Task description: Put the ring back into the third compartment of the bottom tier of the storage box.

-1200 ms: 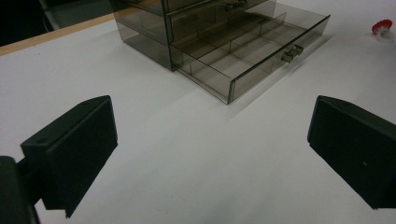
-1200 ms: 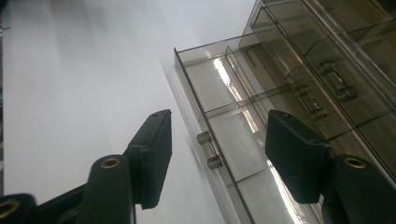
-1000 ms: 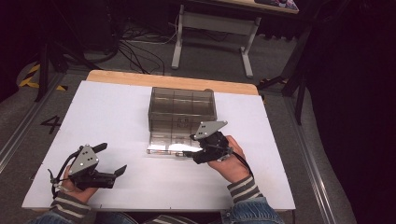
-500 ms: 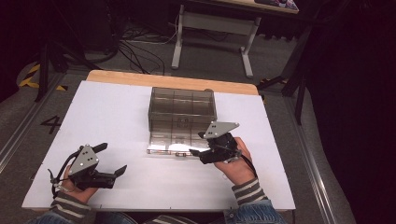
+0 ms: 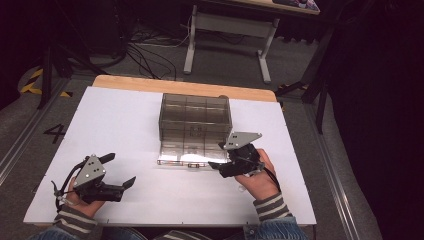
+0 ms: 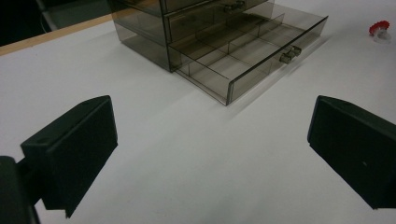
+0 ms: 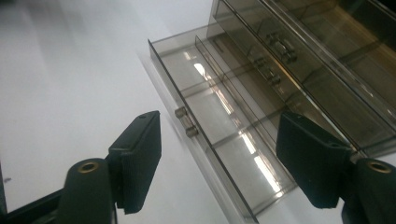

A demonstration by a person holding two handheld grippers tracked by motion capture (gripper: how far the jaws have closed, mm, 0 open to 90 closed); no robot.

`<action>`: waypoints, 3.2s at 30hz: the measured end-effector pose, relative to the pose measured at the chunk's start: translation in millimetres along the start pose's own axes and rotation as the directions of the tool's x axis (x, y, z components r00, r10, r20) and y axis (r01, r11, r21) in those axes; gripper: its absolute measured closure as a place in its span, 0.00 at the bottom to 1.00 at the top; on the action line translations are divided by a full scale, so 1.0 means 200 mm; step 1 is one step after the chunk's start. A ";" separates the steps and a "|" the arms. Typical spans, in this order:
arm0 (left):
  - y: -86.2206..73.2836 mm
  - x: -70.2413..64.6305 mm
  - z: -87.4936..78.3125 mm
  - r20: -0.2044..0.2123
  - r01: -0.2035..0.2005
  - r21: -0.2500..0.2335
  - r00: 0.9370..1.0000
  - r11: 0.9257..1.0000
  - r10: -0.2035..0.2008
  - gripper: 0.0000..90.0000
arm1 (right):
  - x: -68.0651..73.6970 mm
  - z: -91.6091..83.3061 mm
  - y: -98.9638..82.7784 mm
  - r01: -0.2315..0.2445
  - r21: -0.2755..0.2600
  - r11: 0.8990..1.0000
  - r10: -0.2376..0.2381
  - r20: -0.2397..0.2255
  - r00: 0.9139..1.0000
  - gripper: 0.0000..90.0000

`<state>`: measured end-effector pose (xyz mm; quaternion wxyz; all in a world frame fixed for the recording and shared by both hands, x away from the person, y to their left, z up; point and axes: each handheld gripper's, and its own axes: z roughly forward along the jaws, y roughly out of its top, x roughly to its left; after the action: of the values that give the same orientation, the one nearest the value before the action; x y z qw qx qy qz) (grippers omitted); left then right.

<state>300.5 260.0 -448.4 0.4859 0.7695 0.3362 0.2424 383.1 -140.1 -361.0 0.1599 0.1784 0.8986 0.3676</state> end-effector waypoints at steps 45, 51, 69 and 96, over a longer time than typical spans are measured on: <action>0.00 0.00 0.00 -0.001 0.000 0.001 1.000 1.000 0.000 0.03 | -0.04 0.01 -0.35 -0.121 0.262 0.957 0.112 0.051 0.992 0.32; 0.00 0.00 0.00 0.001 0.001 0.000 1.000 1.000 -0.001 0.03 | -0.03 0.01 -0.39 -0.134 0.314 0.940 0.123 0.054 0.991 0.33; 0.00 0.00 0.00 0.001 0.003 0.000 1.000 1.000 -0.003 0.03 | -0.02 0.02 -0.45 -0.140 0.412 0.900 0.134 0.044 0.990 0.36; 0.00 0.00 0.01 0.001 0.003 0.003 1.000 1.000 -0.003 0.03 | -0.02 0.05 -0.48 -0.134 0.456 0.880 0.134 0.032 0.990 0.56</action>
<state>300.8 258.5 -448.7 0.4853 0.7698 0.3374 0.2409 370.7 -199.0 -436.1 0.0876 0.2727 0.9453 0.1560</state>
